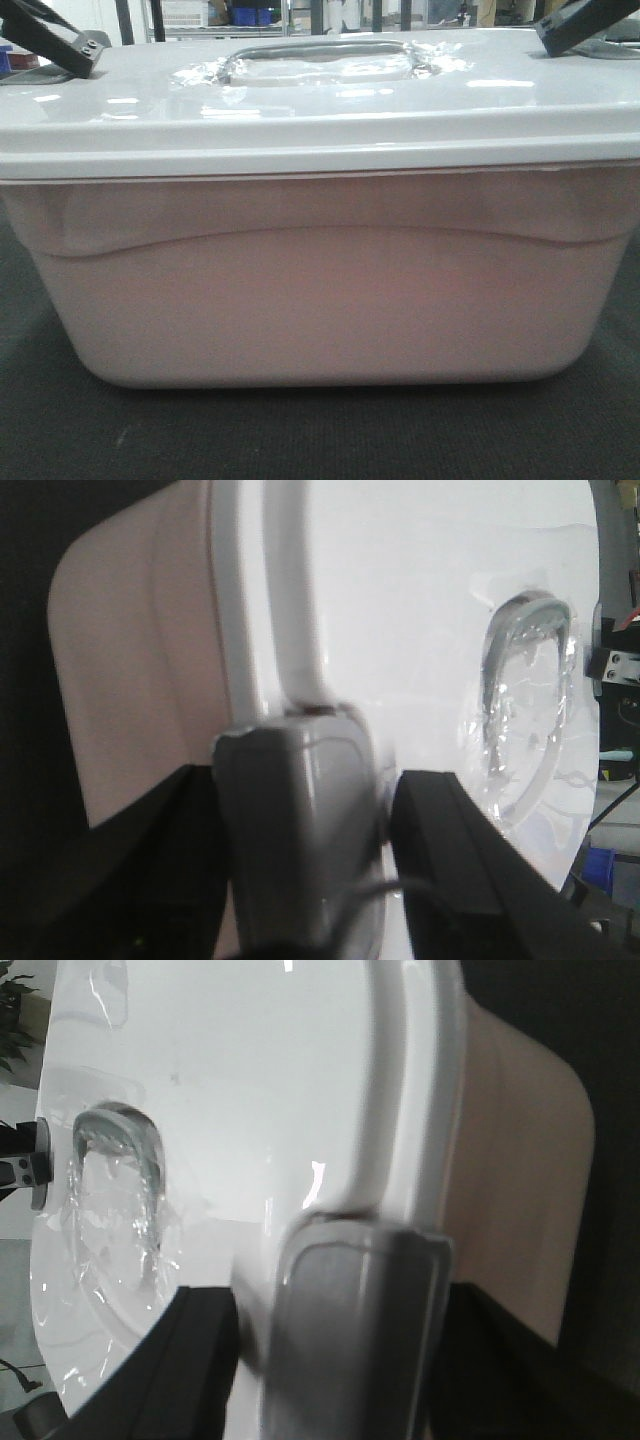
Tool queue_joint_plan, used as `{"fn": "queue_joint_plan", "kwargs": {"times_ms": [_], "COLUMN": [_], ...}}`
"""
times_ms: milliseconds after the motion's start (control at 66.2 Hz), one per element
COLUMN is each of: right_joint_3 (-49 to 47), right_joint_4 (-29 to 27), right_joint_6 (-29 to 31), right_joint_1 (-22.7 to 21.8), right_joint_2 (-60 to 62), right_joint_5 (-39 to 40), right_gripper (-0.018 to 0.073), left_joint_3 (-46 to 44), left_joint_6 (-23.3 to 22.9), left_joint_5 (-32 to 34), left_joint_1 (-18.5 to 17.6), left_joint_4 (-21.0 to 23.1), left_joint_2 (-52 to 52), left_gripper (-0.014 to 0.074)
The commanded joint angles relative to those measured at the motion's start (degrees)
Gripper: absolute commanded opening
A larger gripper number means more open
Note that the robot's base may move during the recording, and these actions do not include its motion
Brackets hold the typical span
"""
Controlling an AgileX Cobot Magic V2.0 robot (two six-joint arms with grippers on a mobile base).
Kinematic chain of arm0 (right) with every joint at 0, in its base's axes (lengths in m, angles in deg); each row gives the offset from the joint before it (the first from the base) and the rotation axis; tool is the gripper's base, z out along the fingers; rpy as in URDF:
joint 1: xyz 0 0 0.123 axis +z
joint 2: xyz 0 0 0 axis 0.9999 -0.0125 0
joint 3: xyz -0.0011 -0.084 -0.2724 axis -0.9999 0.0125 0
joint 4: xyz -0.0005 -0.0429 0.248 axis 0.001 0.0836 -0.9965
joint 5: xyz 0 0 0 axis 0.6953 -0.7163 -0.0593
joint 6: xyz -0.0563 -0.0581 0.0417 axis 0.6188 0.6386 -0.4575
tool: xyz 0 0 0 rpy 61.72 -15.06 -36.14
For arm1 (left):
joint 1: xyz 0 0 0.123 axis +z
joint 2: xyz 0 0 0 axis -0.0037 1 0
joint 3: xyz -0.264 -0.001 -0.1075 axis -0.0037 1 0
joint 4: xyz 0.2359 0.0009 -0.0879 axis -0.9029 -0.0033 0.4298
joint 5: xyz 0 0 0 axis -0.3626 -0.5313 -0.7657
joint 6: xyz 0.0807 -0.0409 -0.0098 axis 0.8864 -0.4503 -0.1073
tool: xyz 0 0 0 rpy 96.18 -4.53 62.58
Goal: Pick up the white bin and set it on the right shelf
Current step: 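Lift the white bin off the table with both grippers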
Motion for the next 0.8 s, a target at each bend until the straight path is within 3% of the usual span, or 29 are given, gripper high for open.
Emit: {"fn": "queue_joint_plan", "kwargs": {"times_ms": [0, 227, 468, 785], "right_joint_3": [-1.6, -1.6, -1.6, -1.66], "right_joint_4": [-10.88, -10.88, -10.88, -11.0], "right_joint_6": [2.01, 2.71, 3.1, 3.42], "right_joint_1": [0.48, 0.48, 0.48, 0.48], "right_joint_2": [1.76, 1.76, 1.76, 1.76], "right_joint_5": [-8.8, -10.14, -10.03, -11.02], "right_gripper": [0.0412, 0.0411, 0.0317, 0.0318], "left_joint_3": [-1.26, -1.36, -1.36, -1.36], "left_joint_6": [1.98, 5.4, 5.4, 5.54], "left_joint_5": [-4.14, -6.57, -6.57, -6.21], "left_joint_1": [-0.82, -0.82, -0.82, -0.82], "left_joint_4": [3.55, 10.08, 9.55, 9.78], "left_joint_2": [-1.5, -1.5, -1.5, -1.5], "left_gripper": [0.0176, 0.0176, 0.0176, 0.0176]}}
